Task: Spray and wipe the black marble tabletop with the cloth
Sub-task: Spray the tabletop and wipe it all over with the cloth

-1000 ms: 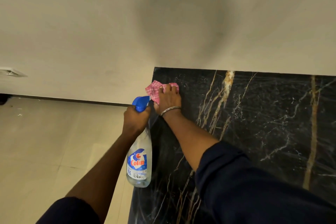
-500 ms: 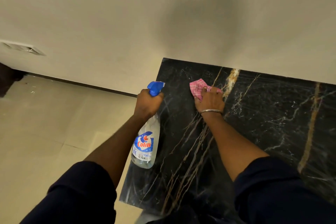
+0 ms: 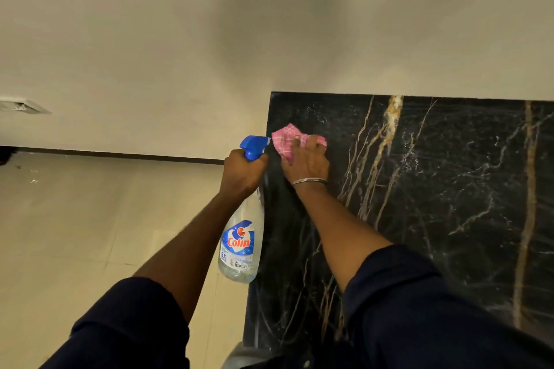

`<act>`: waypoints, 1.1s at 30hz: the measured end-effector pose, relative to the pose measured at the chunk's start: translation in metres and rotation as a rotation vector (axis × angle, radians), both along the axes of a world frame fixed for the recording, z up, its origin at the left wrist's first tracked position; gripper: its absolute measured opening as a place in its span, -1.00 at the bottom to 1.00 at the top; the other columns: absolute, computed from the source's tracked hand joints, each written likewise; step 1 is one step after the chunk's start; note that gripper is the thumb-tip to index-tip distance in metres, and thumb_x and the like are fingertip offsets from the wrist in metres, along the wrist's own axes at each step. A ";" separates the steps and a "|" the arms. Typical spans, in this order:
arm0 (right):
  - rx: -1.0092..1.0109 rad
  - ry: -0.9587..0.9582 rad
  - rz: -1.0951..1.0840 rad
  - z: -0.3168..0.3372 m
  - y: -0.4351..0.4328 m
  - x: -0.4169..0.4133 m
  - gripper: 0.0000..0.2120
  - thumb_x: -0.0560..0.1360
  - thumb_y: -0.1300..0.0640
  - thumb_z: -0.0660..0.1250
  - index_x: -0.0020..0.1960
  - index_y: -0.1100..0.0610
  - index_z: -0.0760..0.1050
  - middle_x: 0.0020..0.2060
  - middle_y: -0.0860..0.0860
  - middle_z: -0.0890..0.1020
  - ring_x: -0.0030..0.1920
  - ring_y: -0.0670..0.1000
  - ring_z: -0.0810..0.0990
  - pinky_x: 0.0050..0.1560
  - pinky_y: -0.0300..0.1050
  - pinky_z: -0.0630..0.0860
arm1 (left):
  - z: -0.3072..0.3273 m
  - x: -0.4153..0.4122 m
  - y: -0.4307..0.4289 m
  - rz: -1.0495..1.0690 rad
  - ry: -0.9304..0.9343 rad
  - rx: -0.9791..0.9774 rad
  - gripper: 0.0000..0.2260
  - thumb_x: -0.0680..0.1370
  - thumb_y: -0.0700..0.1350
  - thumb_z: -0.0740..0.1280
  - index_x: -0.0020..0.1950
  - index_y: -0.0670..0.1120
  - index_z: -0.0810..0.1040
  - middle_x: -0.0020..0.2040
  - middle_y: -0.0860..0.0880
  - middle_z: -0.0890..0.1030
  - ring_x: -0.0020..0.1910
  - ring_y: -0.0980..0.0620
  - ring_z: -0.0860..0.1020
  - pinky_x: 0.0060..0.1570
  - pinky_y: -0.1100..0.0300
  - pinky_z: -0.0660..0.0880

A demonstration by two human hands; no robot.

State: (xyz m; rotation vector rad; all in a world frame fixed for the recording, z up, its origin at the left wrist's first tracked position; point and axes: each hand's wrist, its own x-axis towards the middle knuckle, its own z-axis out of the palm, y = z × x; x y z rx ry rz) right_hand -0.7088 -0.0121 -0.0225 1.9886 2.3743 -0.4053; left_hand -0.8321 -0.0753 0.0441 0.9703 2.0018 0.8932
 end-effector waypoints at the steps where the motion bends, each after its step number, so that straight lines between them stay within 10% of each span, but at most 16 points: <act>1: 0.008 0.022 0.017 0.000 -0.007 -0.016 -0.46 0.57 -0.15 0.23 0.44 0.12 0.32 0.34 0.26 0.38 0.34 0.27 0.36 0.20 0.09 0.52 | -0.002 -0.005 -0.001 -0.009 -0.003 -0.002 -0.90 0.53 -0.14 0.32 -0.09 -0.16 0.49 -0.31 -0.14 0.49 -0.35 0.02 0.48 -0.29 0.19 0.48; 6: 0.005 0.040 0.109 -0.003 -0.022 -0.025 -0.52 0.56 -0.15 0.23 0.40 0.06 0.37 0.30 0.21 0.42 0.30 0.20 0.41 0.13 0.00 0.54 | -0.011 -0.018 -0.003 -0.056 -0.023 -0.037 -0.79 0.54 -0.08 0.32 0.02 -0.23 0.52 -0.27 -0.20 0.52 -0.34 -0.02 0.50 -0.29 0.13 0.49; 17: 0.020 -0.070 -0.403 -0.006 -0.006 0.093 -0.41 0.55 -0.13 0.20 0.50 0.10 0.25 0.39 0.31 0.28 0.35 0.35 0.31 0.13 0.16 0.49 | -0.005 -0.020 0.004 -0.129 -0.042 -0.013 -0.90 0.56 -0.15 0.30 -0.04 -0.18 0.47 -0.30 -0.09 0.48 -0.34 0.06 0.48 -0.26 0.23 0.46; 27: 0.011 -0.039 0.087 0.006 -0.049 -0.029 -0.47 0.60 -0.16 0.17 0.49 0.05 0.25 0.40 0.20 0.33 0.38 0.22 0.34 0.15 0.00 0.51 | -0.009 -0.019 0.002 -0.164 0.000 -0.013 -0.74 0.57 0.05 0.33 -0.01 -0.16 0.50 -0.27 -0.14 0.53 -0.30 -0.04 0.52 -0.20 0.10 0.52; 33: 0.019 -0.024 -0.085 -0.009 -0.033 0.061 -0.42 0.50 -0.16 0.21 0.46 0.05 0.31 0.36 0.19 0.33 0.33 0.26 0.35 0.03 0.06 0.54 | -0.004 -0.015 -0.001 -0.185 -0.009 -0.044 -0.89 0.55 -0.11 0.32 -0.07 -0.15 0.47 -0.30 -0.11 0.49 -0.35 0.03 0.48 -0.24 0.18 0.47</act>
